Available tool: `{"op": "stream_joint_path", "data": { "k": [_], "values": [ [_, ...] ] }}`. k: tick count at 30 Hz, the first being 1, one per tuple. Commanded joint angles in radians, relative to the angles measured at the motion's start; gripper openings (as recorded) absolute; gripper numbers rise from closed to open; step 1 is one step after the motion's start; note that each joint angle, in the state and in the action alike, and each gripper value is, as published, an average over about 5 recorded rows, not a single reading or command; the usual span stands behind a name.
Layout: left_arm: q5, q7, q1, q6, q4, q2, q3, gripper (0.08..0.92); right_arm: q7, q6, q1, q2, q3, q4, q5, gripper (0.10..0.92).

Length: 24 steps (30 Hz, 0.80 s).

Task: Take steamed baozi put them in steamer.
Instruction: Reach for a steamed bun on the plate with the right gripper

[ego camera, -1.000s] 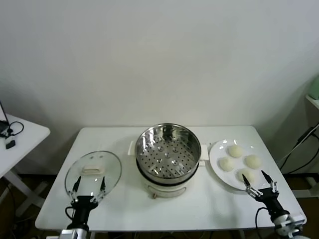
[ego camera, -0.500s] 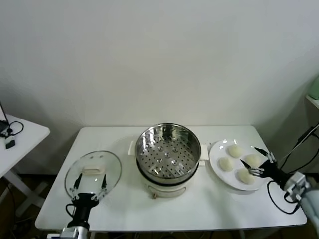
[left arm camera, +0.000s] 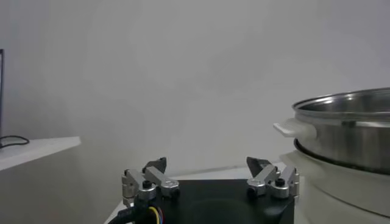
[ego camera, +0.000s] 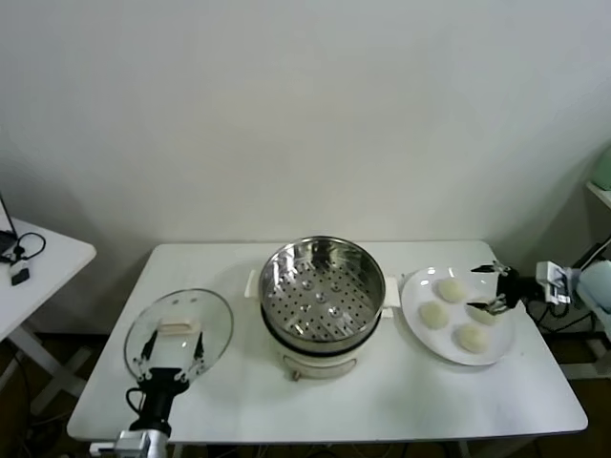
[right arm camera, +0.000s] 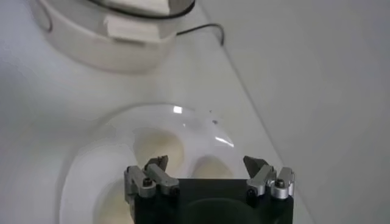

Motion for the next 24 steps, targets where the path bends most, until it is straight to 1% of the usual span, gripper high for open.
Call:
{"op": "stream_joint_path", "data": {
  "k": [1,5,8,13,24],
  "values": [
    [-0.006,-0.001,-0.004,0.012,-0.002,-0.001,0.0,0.823,-0.155,0.024,0.467,0.062,-0.477,-0.247,-0.124,0.823],
    [-0.008,-0.002,-0.008,0.021,-0.007,-0.002,0.0,0.823,-0.16,0.062,0.482,0.171,-0.488,-0.356,-0.241,0.823],
    [-0.009,-0.002,-0.012,0.027,-0.008,-0.001,-0.002,0.823,-0.143,0.07,0.469,0.234,-0.467,-0.41,-0.279,0.823],
    [-0.008,-0.003,-0.018,0.034,-0.007,-0.001,-0.001,0.823,-0.115,0.057,0.407,0.294,-0.421,-0.424,-0.308,0.823],
    [-0.007,-0.003,-0.025,0.04,-0.004,0.003,-0.004,0.823,-0.019,0.082,0.288,0.366,-0.284,-0.475,-0.462,0.823]
  ]
}}
